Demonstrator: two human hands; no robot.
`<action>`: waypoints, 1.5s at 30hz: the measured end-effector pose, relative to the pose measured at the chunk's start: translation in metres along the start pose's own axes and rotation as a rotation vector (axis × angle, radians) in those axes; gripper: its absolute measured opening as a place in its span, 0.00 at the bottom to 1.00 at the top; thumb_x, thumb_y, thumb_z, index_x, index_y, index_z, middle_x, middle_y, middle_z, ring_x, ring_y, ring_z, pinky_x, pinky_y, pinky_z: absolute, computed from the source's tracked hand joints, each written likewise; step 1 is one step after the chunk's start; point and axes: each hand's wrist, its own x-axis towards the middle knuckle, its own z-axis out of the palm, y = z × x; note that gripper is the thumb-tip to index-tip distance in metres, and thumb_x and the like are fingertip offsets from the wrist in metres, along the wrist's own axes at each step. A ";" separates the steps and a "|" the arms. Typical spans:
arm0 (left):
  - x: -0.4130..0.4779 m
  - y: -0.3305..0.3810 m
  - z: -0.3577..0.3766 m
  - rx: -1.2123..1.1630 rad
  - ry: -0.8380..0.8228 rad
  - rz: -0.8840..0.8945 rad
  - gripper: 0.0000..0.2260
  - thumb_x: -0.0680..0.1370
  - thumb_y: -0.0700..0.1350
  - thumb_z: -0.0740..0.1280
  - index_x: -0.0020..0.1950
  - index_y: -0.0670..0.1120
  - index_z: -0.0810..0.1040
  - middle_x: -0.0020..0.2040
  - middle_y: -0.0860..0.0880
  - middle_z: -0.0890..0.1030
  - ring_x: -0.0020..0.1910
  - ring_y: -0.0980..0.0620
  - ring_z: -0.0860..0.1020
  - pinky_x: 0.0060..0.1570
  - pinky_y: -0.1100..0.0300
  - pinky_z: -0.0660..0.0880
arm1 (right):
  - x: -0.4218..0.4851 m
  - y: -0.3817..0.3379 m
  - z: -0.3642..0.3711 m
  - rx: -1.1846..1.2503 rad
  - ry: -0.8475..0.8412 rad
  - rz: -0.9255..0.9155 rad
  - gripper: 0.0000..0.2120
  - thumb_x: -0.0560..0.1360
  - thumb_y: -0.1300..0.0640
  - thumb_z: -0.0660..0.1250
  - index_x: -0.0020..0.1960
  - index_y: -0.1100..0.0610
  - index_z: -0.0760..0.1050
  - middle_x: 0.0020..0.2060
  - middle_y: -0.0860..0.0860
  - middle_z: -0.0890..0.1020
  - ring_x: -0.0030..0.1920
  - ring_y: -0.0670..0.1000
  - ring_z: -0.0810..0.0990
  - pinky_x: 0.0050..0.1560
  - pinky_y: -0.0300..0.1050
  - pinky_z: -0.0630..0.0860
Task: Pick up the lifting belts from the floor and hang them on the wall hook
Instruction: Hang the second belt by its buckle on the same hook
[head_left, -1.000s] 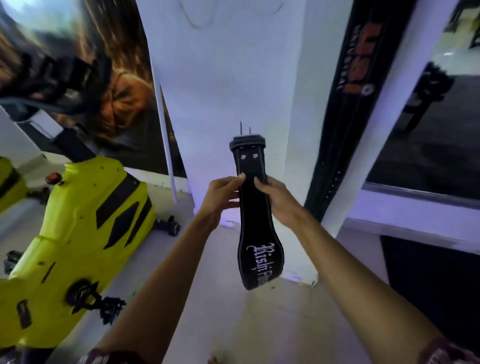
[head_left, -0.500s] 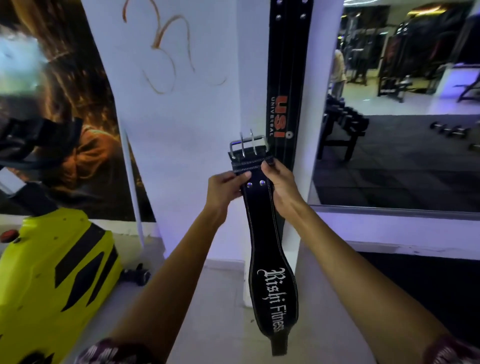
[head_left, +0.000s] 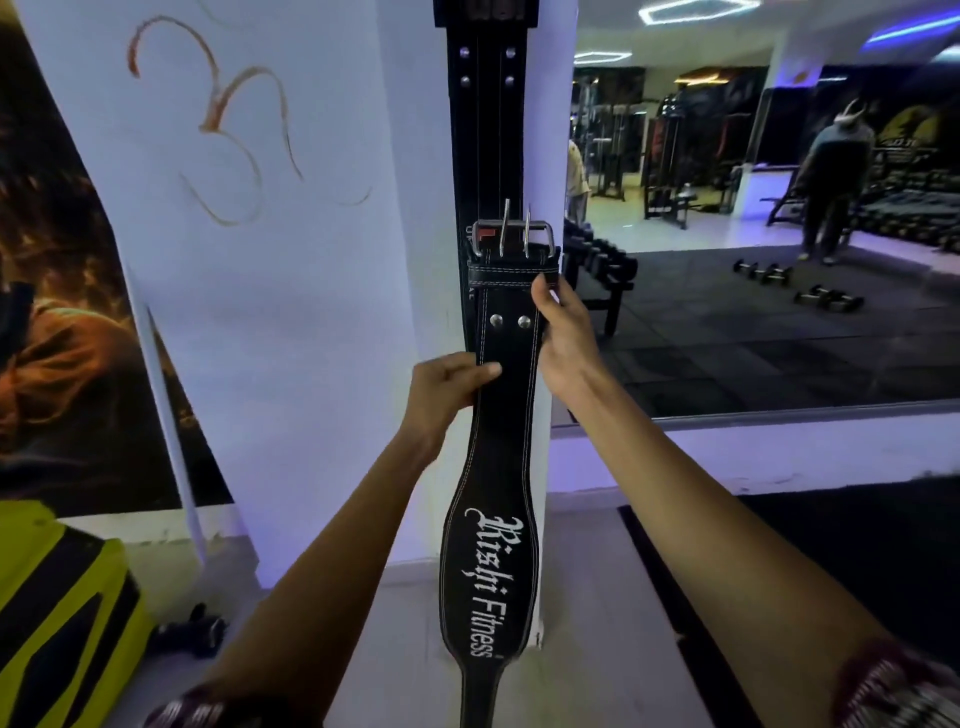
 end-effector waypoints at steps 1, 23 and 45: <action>-0.004 -0.007 0.001 0.018 0.002 -0.004 0.03 0.72 0.37 0.70 0.39 0.38 0.81 0.34 0.48 0.82 0.35 0.55 0.79 0.40 0.62 0.78 | 0.002 -0.002 0.001 0.022 0.016 -0.005 0.04 0.73 0.54 0.67 0.44 0.50 0.80 0.40 0.43 0.85 0.57 0.54 0.75 0.71 0.61 0.62; 0.049 0.063 0.026 -0.053 0.058 0.169 0.12 0.70 0.32 0.71 0.53 0.36 0.81 0.37 0.51 0.86 0.39 0.51 0.84 0.41 0.60 0.81 | -0.041 0.049 -0.091 -0.651 -0.094 0.103 0.12 0.69 0.66 0.71 0.29 0.61 0.72 0.22 0.46 0.77 0.28 0.41 0.74 0.35 0.34 0.72; 0.035 0.043 0.032 -0.028 -0.022 0.162 0.13 0.71 0.32 0.70 0.55 0.36 0.80 0.41 0.50 0.87 0.42 0.51 0.85 0.41 0.61 0.80 | -0.019 -0.033 -0.025 -0.364 -0.094 0.074 0.18 0.70 0.42 0.63 0.55 0.50 0.76 0.54 0.49 0.81 0.58 0.51 0.79 0.59 0.48 0.74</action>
